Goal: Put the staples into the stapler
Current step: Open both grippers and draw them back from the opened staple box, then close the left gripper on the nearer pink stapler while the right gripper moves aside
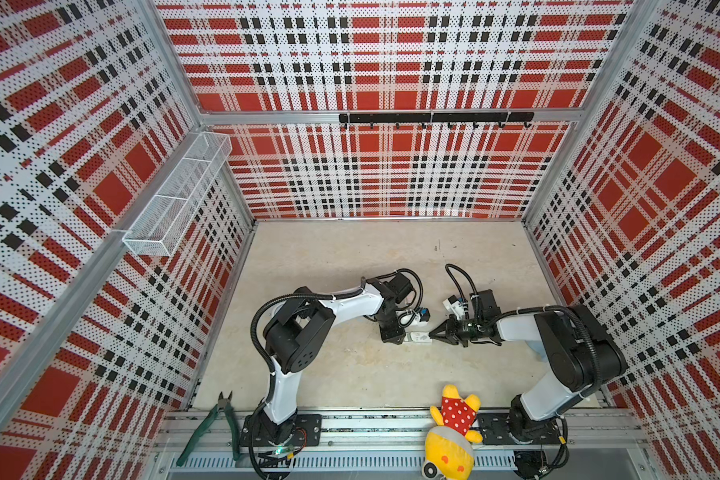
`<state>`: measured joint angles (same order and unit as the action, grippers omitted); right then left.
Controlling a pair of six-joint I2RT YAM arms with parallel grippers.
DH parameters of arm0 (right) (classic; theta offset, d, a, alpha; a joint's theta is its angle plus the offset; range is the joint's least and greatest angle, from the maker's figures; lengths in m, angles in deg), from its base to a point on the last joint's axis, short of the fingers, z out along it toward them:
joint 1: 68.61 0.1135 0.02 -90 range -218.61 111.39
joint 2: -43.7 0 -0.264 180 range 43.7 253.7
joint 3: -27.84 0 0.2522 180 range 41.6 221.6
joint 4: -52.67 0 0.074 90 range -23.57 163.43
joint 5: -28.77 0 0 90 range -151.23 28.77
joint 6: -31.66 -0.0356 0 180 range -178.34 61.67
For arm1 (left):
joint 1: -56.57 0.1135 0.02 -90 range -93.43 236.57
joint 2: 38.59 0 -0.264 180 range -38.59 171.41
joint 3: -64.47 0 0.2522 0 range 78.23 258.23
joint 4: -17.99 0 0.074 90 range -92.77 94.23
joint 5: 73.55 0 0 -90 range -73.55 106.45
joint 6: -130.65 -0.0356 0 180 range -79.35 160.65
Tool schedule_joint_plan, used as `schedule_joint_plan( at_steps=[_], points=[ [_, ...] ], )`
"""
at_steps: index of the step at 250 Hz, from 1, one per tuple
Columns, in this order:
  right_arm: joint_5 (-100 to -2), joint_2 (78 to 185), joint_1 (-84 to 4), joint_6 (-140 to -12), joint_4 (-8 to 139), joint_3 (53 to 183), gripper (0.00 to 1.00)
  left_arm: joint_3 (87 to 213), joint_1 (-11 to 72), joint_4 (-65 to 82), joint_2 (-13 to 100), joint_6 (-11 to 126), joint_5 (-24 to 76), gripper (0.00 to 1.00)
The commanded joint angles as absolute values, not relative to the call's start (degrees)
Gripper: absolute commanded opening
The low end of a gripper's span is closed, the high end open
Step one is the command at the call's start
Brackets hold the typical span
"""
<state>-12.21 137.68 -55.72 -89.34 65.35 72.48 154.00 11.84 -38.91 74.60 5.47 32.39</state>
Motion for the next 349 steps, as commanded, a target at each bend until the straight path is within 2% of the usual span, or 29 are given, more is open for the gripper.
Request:
schedule_joint_plan(
  at_steps=[1,60,146,192,240,260,305,349],
  points=[
    [-16.0,136.4,-56.3,-87.1,69.3,73.3,0.03,152.5,12.7,-41.2,73.1,4.3,30.5,0.31],
    [-16.6,136.4,-56.5,-87.1,69.9,74.8,0.10,152.2,13.0,-41.3,72.9,4.3,30.5,0.36],
    [-19.7,131.9,-56.8,-86.7,72.0,76.3,0.26,153.4,12.9,-41.3,71.6,4.9,30.6,0.59],
    [-23.0,127.0,-58.0,-86.2,74.9,76.5,0.27,156.4,12.9,-44.5,68.0,6.6,32.1,0.68],
    [-28.5,120.3,-58.5,-87.3,75.5,76.4,0.27,168.9,15.3,-49.3,66.9,9.5,36.7,0.72],
    [-32.9,117.6,-58.5,-88.3,76.6,76.1,0.26,177.5,15.9,-53.2,70.1,3.9,35.7,0.73],
    [-40.0,111.0,-60.3,-89.6,83.9,77.8,0.28,199.2,16.4,-72.2,83.9,-19.7,32.3,0.74],
    [-40.3,103.5,-62.7,-93.5,84.5,76.2,0.32,201.8,16.2,-75.8,89.8,-34.5,24.4,0.74]
  ],
)
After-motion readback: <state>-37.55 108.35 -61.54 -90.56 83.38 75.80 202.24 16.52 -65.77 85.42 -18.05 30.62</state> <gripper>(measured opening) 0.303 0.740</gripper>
